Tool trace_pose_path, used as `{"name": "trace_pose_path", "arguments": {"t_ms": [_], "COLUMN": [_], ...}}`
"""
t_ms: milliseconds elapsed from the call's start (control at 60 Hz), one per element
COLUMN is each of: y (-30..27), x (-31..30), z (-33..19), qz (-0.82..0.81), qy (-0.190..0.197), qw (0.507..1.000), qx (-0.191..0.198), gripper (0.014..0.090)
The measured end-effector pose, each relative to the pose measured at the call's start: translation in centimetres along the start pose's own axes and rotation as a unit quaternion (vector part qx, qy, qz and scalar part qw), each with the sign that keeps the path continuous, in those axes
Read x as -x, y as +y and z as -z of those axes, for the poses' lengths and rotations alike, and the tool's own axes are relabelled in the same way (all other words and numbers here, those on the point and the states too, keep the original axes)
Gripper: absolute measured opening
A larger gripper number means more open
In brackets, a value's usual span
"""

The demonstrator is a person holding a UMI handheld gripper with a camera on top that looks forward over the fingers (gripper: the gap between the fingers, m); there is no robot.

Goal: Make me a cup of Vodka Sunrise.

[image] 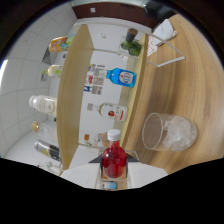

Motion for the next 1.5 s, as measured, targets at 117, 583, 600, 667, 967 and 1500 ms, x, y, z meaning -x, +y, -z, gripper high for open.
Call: {"name": "trace_pose_path", "arguments": {"t_ms": [117, 583, 600, 667, 967, 1500], "y": [-0.1, -1.0, -1.0, -1.1, 1.6, 11.8], "x": [0.3, 1.5, 1.5, 1.9, 5.8, -11.9], "z": [-0.2, 0.1, 0.1, 0.2, -0.4, -5.3], "qz": [-0.114, -0.301, -0.292, -0.225, 0.346, 0.598], "qy": [-0.022, -0.073, -0.071, -0.059, 0.018, 0.163], "qw": [0.993, 0.951, 0.954, 0.973, 0.938, 0.779], "qx": [0.004, 0.011, 0.010, 0.003, -0.029, 0.097], "gripper": [0.0343, 0.0343, 0.0342, 0.0343, 0.0344, 0.0344]}}
